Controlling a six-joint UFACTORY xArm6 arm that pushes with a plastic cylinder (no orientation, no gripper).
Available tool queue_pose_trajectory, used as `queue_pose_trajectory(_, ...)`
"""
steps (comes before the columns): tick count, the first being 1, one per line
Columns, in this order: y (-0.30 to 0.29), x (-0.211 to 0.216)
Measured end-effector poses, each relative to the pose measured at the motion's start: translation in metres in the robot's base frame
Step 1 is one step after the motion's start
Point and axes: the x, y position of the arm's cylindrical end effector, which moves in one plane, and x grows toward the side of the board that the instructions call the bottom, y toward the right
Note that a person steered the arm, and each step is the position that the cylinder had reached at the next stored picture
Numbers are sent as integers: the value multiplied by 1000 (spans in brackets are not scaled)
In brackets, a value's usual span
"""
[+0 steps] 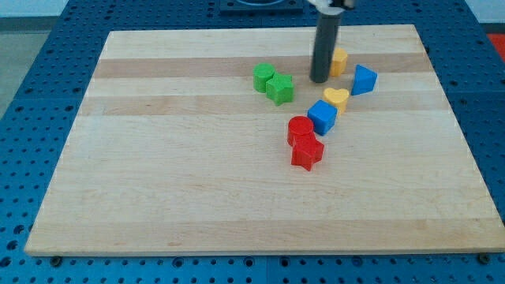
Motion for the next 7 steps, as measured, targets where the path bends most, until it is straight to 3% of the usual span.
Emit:
queue_pose_trajectory(2,-86,7)
queue_pose_trajectory(7,-88,20)
